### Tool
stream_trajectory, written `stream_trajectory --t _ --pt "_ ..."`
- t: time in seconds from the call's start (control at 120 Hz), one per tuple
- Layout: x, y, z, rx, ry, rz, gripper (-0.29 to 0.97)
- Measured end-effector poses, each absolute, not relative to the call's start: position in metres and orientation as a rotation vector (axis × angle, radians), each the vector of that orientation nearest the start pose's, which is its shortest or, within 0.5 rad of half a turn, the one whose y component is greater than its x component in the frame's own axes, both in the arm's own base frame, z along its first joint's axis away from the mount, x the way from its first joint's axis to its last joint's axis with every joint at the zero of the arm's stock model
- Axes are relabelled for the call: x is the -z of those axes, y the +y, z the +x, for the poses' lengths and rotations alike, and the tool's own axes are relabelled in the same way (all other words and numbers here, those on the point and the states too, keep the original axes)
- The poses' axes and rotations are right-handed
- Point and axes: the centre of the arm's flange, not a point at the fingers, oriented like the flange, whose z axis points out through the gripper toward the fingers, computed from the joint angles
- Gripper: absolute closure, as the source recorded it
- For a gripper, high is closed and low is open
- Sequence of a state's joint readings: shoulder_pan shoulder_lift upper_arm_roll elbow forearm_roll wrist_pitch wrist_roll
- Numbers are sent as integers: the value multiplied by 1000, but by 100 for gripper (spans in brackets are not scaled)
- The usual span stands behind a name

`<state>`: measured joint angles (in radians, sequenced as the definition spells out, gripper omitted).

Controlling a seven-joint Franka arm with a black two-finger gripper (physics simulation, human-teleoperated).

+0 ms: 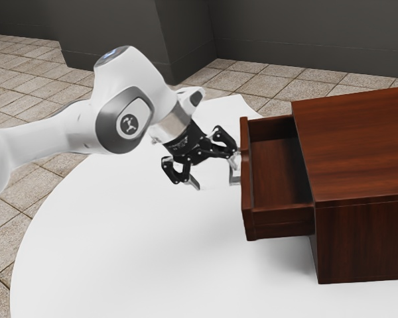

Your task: Pull the drawer handle with one arm to open the drawer

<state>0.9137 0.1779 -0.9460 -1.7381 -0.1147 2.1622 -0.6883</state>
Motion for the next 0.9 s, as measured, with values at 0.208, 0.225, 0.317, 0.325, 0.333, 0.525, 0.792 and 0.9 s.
stream_trajectory --t 0.208,0.225,0.317,0.325,0.333,0.525,0.792,0.9 --pt "-543 25 613 371 -1253 -3239 0" --pt "-544 25 612 372 -1252 -3240 0" --pt "-545 30 610 376 -1255 -3237 0" --pt "-545 30 610 376 -1255 -3236 0" --pt "-545 30 610 376 -1256 -3235 0" --pt "-541 43 602 368 -1269 -3222 0" --pt "-540 61 589 366 -1285 -3210 0" --pt "-540 71 585 369 -1296 -3202 0"
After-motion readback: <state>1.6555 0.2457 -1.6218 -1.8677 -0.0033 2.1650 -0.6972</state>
